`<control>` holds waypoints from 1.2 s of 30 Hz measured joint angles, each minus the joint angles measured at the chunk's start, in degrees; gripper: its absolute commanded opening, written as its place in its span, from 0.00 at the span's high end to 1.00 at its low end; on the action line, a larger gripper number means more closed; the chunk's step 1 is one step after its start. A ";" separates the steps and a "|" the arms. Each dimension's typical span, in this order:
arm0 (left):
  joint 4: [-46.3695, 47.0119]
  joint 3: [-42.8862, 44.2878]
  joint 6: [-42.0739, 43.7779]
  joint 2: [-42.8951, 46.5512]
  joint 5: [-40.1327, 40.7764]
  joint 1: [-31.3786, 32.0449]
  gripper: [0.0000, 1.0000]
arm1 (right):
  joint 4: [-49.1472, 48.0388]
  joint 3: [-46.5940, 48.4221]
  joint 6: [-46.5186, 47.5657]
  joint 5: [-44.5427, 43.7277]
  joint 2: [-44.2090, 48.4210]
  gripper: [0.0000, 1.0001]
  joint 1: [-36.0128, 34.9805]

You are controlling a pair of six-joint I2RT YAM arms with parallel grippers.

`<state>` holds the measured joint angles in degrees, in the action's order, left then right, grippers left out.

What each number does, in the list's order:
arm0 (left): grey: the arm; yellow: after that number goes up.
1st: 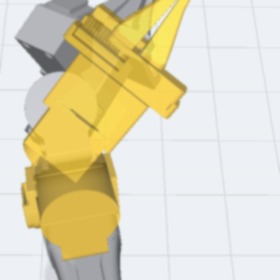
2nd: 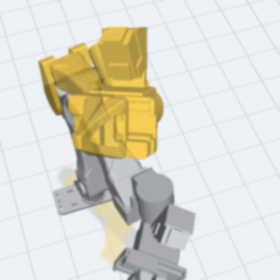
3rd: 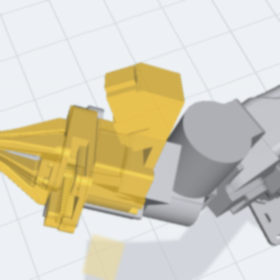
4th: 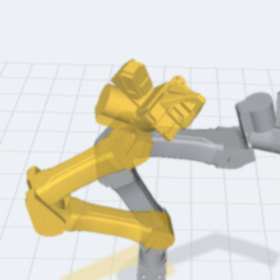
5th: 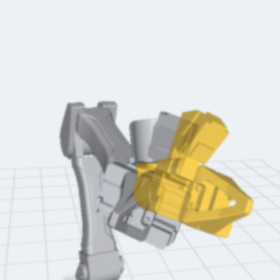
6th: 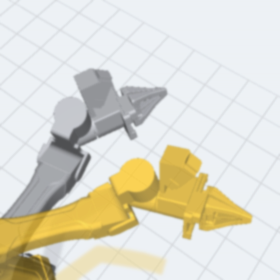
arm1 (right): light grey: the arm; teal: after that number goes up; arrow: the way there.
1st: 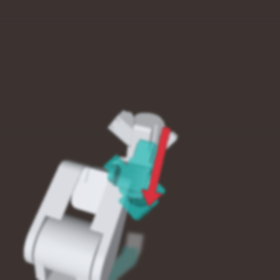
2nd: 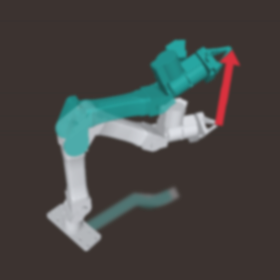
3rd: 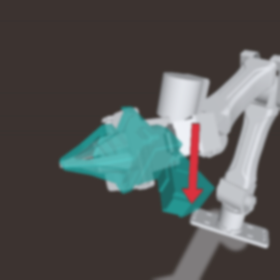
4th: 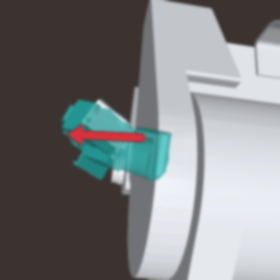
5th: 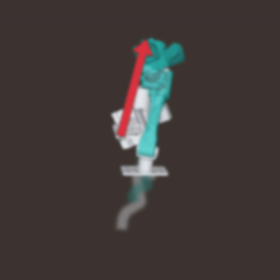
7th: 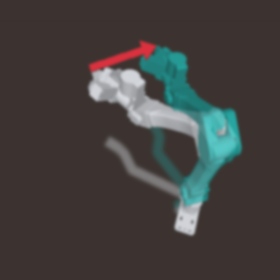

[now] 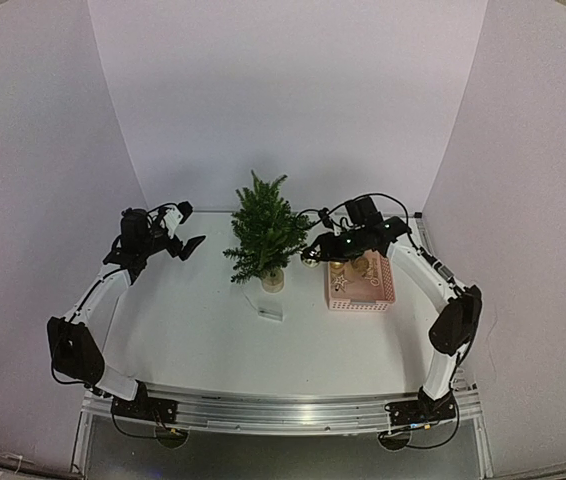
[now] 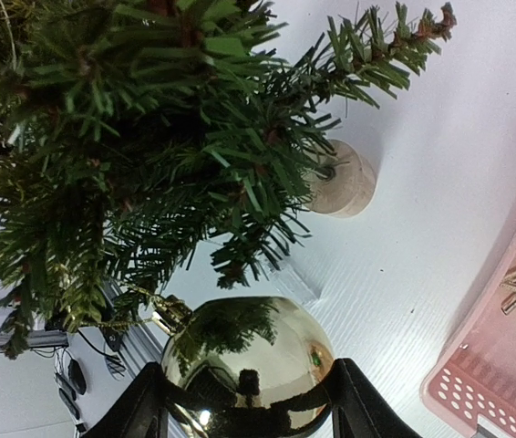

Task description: Decorate the small christmas tree

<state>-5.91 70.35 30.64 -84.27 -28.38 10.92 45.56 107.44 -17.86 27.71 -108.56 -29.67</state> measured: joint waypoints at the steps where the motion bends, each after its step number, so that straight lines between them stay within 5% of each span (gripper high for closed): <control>1: 0.00 0.00 0.01 0.00 0.00 0.00 0.01 | 0.00 0.00 0.01 0.08 -0.23 0.98 0.00; 13: 0.00 0.00 0.58 0.00 -0.02 0.00 0.01 | 0.00 0.10 0.23 0.37 -2.29 0.64 0.00; 16: 0.00 0.00 0.79 0.00 -0.02 0.00 0.01 | 0.02 0.42 0.25 0.38 -2.46 0.69 0.00; 20: 0.00 0.00 0.85 0.00 -0.02 0.00 0.01 | 0.00 1.01 0.30 0.41 -2.59 0.56 0.00; 36: 0.02 0.00 0.92 0.00 0.00 0.00 0.01 | 0.02 1.75 0.45 0.38 -3.07 0.38 0.00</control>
<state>-5.89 70.35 31.56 -84.27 -28.38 10.92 45.58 109.18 -17.41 28.10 -111.63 -29.67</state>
